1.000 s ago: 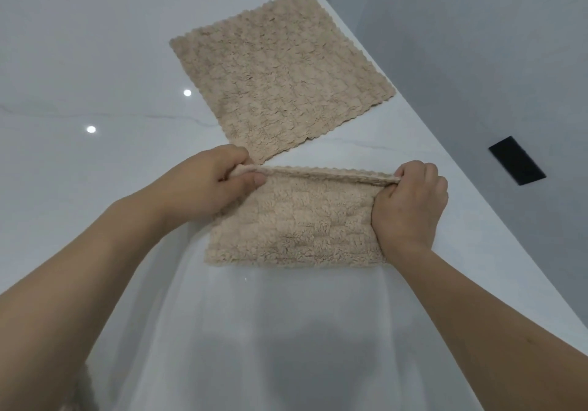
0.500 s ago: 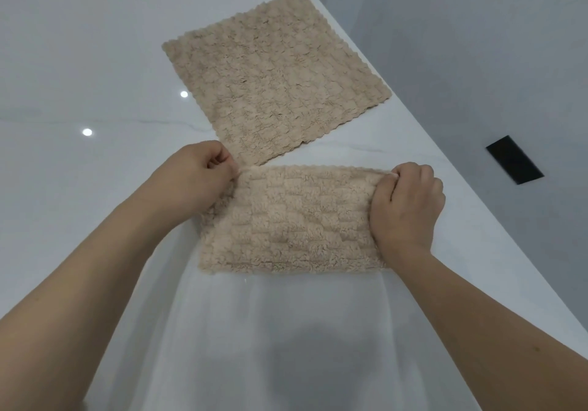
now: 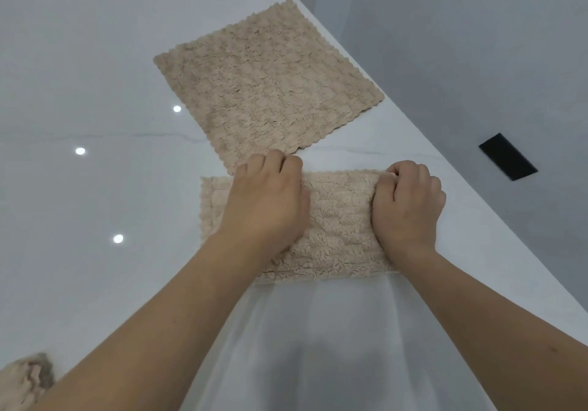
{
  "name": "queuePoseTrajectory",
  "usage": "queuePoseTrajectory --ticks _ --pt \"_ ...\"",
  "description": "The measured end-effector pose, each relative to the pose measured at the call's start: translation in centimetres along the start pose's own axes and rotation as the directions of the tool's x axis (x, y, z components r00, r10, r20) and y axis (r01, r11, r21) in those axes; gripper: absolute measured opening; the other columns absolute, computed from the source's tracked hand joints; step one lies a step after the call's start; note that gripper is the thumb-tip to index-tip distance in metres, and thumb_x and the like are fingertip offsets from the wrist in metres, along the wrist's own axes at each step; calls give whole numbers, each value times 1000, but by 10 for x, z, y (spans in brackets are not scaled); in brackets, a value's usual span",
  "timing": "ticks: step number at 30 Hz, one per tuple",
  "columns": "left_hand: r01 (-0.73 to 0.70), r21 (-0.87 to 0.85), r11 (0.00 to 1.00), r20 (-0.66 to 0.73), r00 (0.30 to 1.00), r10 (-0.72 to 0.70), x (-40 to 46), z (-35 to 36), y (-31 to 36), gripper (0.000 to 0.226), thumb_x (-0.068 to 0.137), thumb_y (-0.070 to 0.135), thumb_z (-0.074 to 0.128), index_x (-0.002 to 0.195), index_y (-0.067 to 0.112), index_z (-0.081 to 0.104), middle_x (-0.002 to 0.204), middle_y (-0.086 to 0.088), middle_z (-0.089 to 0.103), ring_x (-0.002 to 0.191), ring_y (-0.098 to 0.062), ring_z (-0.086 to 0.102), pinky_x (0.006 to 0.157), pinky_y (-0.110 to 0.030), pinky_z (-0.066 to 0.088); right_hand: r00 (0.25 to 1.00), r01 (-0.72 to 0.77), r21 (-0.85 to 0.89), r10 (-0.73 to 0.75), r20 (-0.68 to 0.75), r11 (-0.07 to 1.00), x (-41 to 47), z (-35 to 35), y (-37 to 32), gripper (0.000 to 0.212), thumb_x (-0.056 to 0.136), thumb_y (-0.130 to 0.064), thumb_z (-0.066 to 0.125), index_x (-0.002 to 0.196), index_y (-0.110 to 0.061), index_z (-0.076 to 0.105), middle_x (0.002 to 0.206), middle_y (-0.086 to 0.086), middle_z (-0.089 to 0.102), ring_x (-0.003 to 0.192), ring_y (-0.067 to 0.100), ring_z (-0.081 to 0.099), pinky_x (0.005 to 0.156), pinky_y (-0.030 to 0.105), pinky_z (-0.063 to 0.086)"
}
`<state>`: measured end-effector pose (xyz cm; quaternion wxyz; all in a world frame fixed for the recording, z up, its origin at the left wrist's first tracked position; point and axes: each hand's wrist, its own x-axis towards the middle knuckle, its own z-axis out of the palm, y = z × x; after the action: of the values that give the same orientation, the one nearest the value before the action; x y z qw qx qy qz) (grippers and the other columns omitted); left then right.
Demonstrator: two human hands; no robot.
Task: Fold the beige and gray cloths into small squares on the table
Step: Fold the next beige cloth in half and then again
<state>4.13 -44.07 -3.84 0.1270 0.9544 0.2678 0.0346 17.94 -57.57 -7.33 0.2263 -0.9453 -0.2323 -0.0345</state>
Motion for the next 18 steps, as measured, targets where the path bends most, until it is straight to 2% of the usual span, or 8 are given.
queuePoseTrajectory --ticks 1,3,6,8,12,14,16,18 --pt "35 -3 999 56 998 -35 6 1 -2 33 95 36 48 118 14 56 116 -6 55 105 -30 49 92 -43 39 1000 -2 14 2 -5 1000 1 0 0 18 96 -25 35 86 -18 48 88 -1 52 83 24 41 78 38 31" --pt "59 -45 997 112 992 -54 16 -3 -5 28 94 39 56 113 20 53 113 -2 54 106 -27 50 94 -45 38 1000 -19 41 20 -9 999 2 -1 0 23 98 -29 34 85 -18 49 87 -1 52 84 24 42 78 38 31" --pt "8 -145 989 180 983 19 28 -9 -3 15 91 27 60 99 23 48 103 -3 55 94 -26 54 76 -38 43 999 -40 40 39 22 998 5 -3 -1 26 98 -32 33 86 -17 52 91 -2 55 88 24 44 81 40 32" --pt "-32 -204 979 227 971 79 31 -11 -1 14 90 16 55 95 24 45 99 -3 52 86 -25 54 65 -35 42 997 -76 107 73 38 991 5 -6 -1 28 98 -36 33 87 -19 53 89 -4 58 89 24 46 85 42 35" --pt "-87 -229 969 271 951 149 31 -9 -1 10 92 15 53 94 23 48 99 -3 51 86 -26 55 68 -36 44 988 -148 296 129 81 944 3 -17 2 33 96 -48 34 80 -21 46 74 -8 51 80 22 50 84 44 41" --pt "-53 -224 973 294 948 119 33 -10 -5 6 94 24 55 94 23 49 97 -2 55 85 -23 56 64 -32 41 977 -151 221 111 184 963 7 -25 0 44 95 -55 31 69 -21 38 66 -7 44 69 20 46 75 41 39" --pt "-44 -132 990 299 951 82 33 -12 -8 13 95 34 54 97 22 49 91 0 55 79 -19 54 60 -31 40 957 -134 114 99 273 984 13 -33 -4 52 94 -61 28 63 -19 32 61 -5 39 60 19 41 69 38 33" --pt "-71 -49 996 301 950 83 30 -13 -10 18 97 39 51 98 21 48 89 -1 56 77 -21 53 62 -32 41 947 -129 114 88 308 985 16 -38 -6 53 95 -60 31 62 -19 29 59 -5 36 56 18 38 63 35 28"
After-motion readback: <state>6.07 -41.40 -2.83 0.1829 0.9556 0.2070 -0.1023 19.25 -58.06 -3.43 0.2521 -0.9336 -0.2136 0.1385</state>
